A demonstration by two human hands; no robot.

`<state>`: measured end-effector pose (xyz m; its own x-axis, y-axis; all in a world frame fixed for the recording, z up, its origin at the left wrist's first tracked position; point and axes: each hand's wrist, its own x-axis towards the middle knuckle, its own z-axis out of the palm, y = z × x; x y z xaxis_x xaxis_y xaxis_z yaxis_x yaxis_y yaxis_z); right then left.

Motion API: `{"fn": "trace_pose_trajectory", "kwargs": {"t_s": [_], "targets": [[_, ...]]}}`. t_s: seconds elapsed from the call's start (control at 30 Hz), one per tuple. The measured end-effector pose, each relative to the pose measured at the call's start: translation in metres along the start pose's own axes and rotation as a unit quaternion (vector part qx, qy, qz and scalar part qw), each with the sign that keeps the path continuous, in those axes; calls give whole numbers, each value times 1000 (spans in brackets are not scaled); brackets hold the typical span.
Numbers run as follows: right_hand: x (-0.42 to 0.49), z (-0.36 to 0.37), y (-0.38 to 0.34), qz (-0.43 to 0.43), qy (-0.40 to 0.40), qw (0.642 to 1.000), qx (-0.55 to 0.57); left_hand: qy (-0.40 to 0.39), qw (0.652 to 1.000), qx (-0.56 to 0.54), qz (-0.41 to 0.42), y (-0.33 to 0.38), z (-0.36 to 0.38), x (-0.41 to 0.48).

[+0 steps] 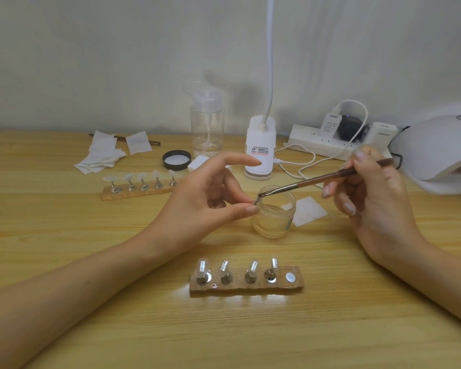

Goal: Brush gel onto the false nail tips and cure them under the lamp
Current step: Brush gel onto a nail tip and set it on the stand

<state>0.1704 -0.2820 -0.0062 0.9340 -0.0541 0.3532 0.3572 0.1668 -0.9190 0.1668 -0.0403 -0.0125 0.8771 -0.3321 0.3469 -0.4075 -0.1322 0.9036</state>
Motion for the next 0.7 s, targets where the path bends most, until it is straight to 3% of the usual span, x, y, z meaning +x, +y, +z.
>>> {"fn": "trace_pose_trajectory", "kwargs": {"t_s": [0.53, 0.7], "targets": [[2, -2, 2, 48, 47, 998, 3, 1, 1000, 4, 9, -2, -1, 0], [0, 1, 2, 51, 21, 998, 6, 1, 1000, 5, 9, -3, -1, 0]]}}
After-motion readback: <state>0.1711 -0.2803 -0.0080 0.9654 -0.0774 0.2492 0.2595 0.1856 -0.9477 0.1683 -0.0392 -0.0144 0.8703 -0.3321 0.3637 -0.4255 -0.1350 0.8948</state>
